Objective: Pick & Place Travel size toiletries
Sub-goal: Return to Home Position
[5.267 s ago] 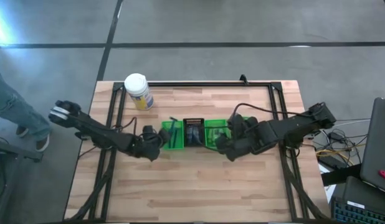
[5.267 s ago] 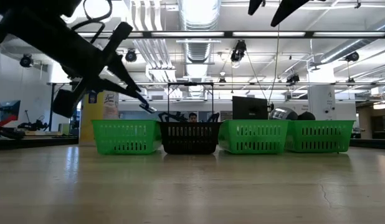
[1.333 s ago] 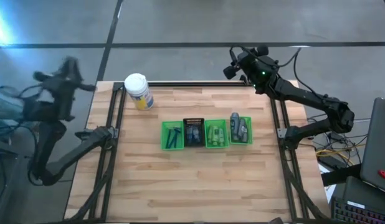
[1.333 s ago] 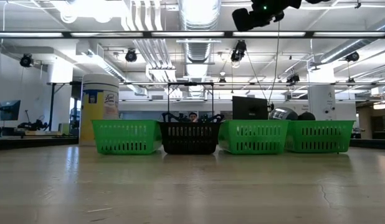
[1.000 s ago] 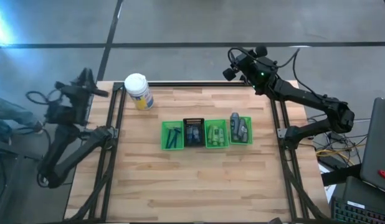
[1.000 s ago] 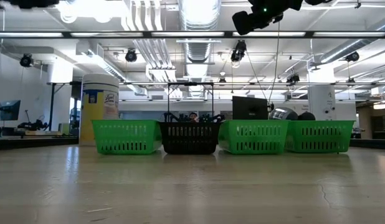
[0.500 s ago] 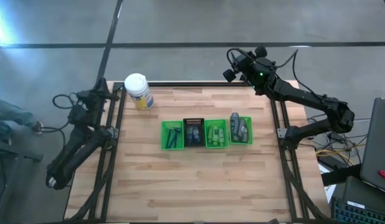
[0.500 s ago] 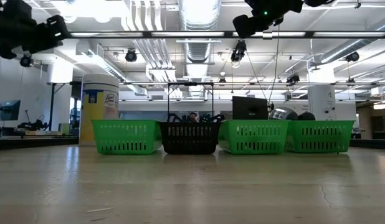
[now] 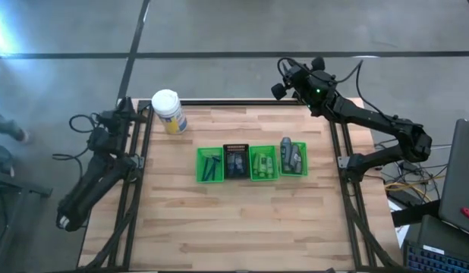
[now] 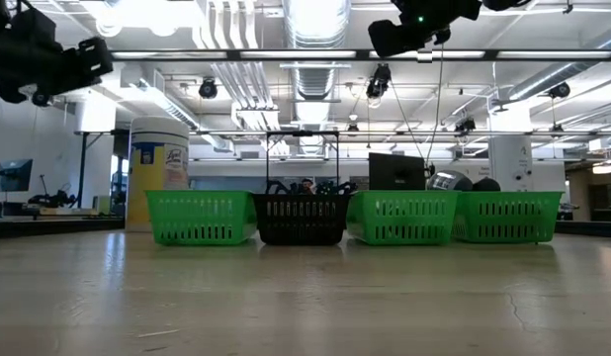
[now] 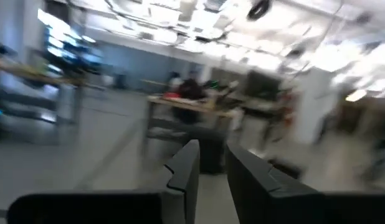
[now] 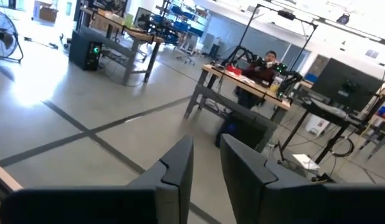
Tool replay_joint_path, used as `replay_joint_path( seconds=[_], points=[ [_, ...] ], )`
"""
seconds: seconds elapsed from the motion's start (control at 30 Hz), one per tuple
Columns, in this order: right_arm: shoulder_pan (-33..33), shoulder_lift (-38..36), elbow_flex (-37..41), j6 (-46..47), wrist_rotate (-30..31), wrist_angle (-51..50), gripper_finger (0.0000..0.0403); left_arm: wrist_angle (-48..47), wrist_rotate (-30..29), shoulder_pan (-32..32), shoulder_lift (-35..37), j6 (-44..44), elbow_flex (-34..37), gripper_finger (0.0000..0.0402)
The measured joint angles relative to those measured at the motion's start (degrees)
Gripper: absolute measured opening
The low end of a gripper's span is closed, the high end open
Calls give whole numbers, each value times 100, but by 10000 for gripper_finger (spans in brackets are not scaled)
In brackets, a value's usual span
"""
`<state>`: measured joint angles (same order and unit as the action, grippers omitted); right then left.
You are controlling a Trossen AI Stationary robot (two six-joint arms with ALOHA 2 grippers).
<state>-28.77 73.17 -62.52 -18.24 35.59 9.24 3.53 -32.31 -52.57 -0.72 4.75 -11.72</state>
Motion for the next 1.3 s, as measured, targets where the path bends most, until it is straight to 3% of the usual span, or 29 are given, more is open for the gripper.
replay_joint_path(
  seconds=[0.17,0.23,0.37,0.47,0.6,0.83,1.3],
  points=[
    [-1,0,0,68,0,-3,61,-485,524,-1379,62,-1106,202,79],
    [0,0,0,70,-1,-7,56,-521,734,-2101,63,-1127,361,80],
    [1,0,7,70,0,-14,49,-237,1694,-3323,61,-785,838,83],
    [0,-2,7,72,-3,-14,45,-207,2619,-3364,62,-708,1106,82],
    [-1,-2,7,72,-2,-37,43,-287,2770,-2876,66,-1576,1090,78],
    [-1,-2,7,72,0,-90,61,-226,2960,-2932,55,-787,1119,80],
    [0,-2,8,70,0,-90,105,-206,2956,-2918,55,-750,1123,81]
  ],
)
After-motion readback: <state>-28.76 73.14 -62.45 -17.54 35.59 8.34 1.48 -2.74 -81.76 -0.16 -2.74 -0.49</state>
